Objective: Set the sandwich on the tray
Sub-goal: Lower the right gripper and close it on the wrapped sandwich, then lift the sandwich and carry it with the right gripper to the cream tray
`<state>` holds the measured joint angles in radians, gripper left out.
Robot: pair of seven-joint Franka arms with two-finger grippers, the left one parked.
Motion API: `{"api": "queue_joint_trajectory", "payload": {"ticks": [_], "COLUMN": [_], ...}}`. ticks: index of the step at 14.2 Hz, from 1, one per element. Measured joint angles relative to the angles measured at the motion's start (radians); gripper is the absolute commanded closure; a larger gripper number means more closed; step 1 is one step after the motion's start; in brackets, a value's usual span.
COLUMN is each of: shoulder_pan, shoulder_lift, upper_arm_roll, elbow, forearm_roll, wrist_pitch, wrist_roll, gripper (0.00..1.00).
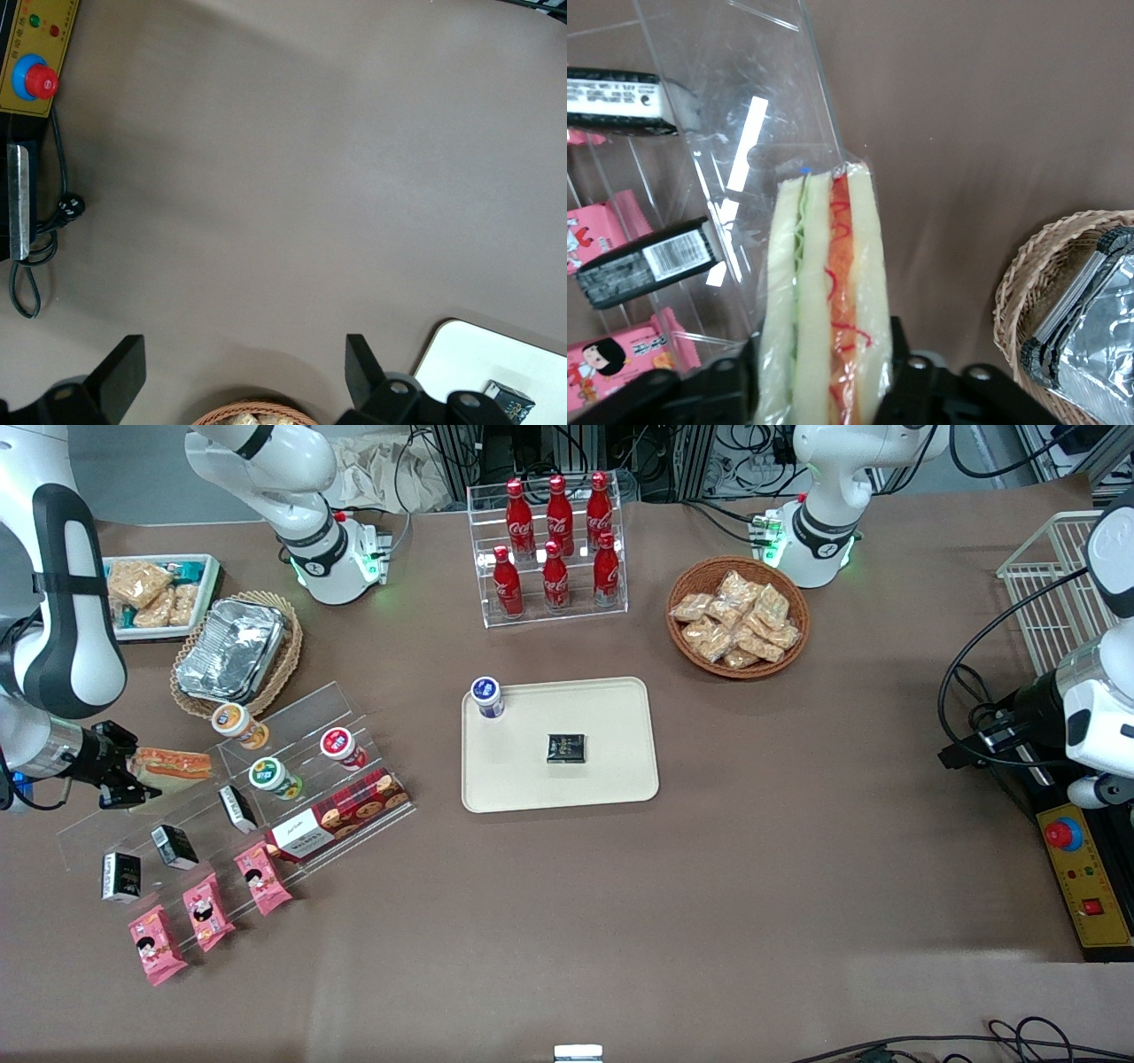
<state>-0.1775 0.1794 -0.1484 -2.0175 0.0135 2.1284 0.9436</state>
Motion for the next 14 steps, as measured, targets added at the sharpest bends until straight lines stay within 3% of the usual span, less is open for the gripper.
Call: {"api": "queue_joint_trajectory", "payload": {"ticks": [1,2,6,14], "shoulder_pan": [0.0,0.0,0.001,0.039], "shoulder_lift": [-0.004,-0.01,-0.061,-0.174], "upper_arm_roll": [0.0,0.0,0.003,0.074], "elbow": [0.0,0.0,0.036,0.098], "forearm_roll": [0.0,0.0,0.0,0.0], "wrist_pitch": [0.0,0.0,0.001,-0.043], "wrist_roll": [-0.008,-0.023,-0.111,-0.484], "gripper": [0.99,1.0,1.0,1.0]}}
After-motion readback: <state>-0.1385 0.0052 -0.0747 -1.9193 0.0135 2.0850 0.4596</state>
